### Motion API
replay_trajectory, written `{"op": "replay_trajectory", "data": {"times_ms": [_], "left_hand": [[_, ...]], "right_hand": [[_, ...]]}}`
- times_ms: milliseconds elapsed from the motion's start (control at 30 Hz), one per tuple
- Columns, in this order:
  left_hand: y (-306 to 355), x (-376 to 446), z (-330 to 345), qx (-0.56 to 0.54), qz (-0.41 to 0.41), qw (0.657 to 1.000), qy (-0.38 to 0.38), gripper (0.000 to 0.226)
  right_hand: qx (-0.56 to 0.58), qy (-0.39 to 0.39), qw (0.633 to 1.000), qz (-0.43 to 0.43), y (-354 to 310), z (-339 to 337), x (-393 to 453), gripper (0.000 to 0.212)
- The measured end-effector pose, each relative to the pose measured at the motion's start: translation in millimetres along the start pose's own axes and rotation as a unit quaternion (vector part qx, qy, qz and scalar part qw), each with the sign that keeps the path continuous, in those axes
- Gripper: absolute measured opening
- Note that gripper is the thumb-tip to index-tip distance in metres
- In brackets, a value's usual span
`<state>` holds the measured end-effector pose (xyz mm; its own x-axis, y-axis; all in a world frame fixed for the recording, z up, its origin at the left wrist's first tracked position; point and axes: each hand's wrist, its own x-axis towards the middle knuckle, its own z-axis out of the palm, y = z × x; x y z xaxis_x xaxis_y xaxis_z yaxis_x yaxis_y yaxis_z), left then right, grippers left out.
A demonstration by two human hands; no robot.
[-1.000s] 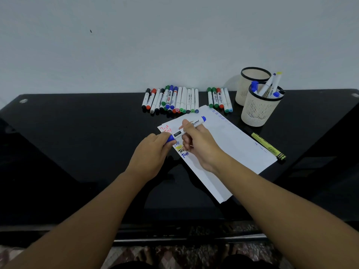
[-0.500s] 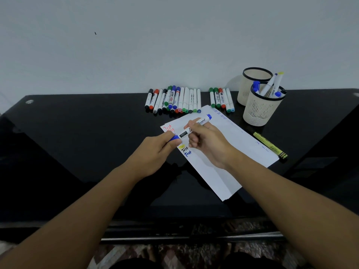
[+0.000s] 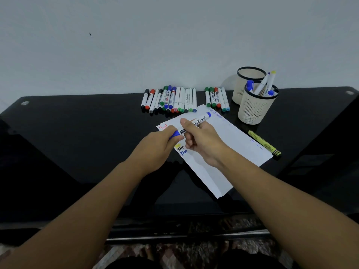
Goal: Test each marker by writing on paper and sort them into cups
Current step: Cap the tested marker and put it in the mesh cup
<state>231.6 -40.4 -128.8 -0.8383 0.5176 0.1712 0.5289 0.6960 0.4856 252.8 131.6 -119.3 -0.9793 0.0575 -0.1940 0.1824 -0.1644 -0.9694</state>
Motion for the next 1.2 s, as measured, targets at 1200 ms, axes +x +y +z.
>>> {"op": "replay_trajectory", "data": {"times_ms": [1200], "left_hand": [[-31.7,-5.1,35.2,-0.039,-0.079,0.993,0.075,0.024]], "right_hand": [[-0.127,0.024,0.987,-0.098,28.0,-43.2,-1.0,0.017]]}}
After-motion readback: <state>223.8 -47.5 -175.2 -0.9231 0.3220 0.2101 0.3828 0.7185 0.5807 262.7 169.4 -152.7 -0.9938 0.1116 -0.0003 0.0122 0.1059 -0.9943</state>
